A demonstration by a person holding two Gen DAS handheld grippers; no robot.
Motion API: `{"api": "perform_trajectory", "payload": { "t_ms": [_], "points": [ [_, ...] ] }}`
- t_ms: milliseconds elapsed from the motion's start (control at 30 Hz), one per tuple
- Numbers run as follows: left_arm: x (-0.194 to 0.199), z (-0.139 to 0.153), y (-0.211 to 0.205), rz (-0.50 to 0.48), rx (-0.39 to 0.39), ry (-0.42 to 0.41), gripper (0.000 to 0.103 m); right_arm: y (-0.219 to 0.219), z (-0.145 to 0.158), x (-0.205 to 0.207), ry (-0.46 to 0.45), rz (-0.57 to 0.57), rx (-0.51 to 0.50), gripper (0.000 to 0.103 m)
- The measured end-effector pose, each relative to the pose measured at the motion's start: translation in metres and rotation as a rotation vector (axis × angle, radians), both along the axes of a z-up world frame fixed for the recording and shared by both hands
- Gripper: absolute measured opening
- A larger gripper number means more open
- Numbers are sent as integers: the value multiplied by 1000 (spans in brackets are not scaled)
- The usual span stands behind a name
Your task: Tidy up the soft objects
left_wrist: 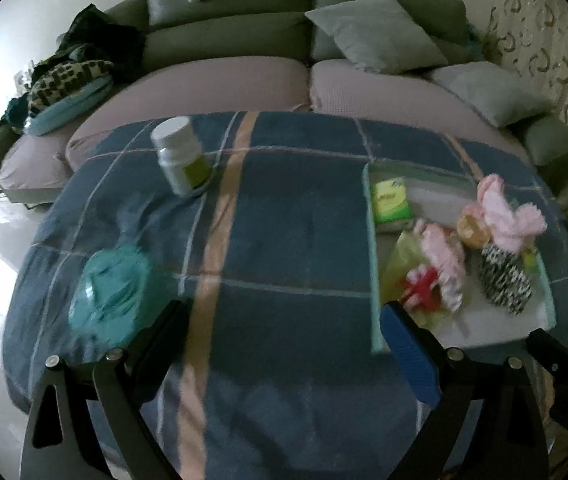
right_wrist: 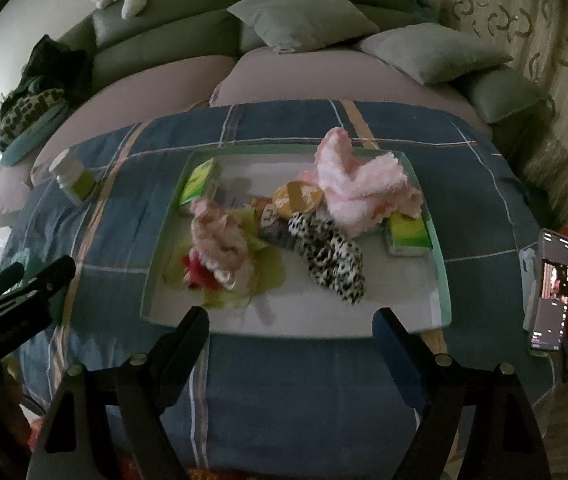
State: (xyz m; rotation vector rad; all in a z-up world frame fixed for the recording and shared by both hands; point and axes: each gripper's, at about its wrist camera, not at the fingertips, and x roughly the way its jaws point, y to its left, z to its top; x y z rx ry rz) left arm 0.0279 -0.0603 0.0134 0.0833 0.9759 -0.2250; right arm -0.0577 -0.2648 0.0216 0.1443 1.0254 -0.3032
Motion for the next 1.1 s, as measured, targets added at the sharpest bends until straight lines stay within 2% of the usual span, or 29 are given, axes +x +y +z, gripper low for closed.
{"api": "perform_trajectory", "payload": {
  "t_ms": [267, 533, 767, 1100],
  "points": [
    [-25, -7, 22, 34, 6, 47, 96, 25, -18, -16, 31, 40, 5, 86],
    [-38, -16, 34, 37, 35, 62, 96, 24, -38, -22, 38, -15, -6, 86],
    [-44, -18, 30, 24, 62, 43, 96, 19, -42, -26, 14, -45, 6, 86],
    [-42, -24, 29, 33, 82, 60, 96, 21, -44, -26, 14, -52, -13, 86]
  ]
}}
